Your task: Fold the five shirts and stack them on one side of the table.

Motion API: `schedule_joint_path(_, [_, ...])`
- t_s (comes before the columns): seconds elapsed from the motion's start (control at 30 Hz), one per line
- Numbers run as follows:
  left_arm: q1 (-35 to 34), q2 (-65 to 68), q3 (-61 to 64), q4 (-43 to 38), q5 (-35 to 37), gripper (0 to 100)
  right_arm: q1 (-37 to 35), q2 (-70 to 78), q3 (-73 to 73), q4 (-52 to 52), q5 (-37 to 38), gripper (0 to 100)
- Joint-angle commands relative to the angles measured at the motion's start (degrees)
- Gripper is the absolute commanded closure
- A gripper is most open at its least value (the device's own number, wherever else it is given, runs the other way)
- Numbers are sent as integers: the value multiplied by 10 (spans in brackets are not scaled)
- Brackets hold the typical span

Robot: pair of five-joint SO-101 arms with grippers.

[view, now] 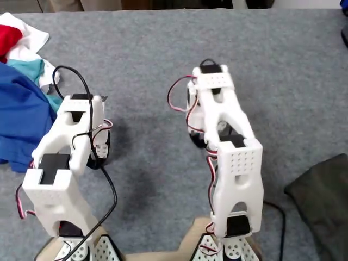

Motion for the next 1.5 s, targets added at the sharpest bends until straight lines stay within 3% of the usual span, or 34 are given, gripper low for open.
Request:
schedule_joint_path(0.0, [1,5,76,-11,-4,981,-21,-62,65,11,21,993])
schedule_joint_path(0.37, [1,-296,315,-83,-69,982,-40,-235,114,9,36,993])
schedule_joint_path(0.6, [4,-460,262,-5,-78,981,-36,-251,26,-5,36,993])
schedule_joint_path(0.77, [6,-514,138,36,-59,981,-21,-250,-15,-93,36,993])
schedule_joint_path(0.83, [4,-514,98,4,-34,980,-4,-238,-20,-171,35,993])
schedule_joint_path(0.93, [5,-499,88,-107,2,980,16,-190,-21,-280,35,993])
schedule_joint_path(1.07, [7,-438,117,-245,54,980,37,-92,-80,-325,34,993])
schedule_joint_path(1.17, [7,-372,120,-263,63,980,61,-3,-169,-277,31,993])
schedule_joint_path(1.4, [7,-299,112,-217,62,980,71,221,-430,-4,35,992])
schedule_joint_path(1.47, [5,-298,111,-215,62,980,76,274,-465,14,47,993])
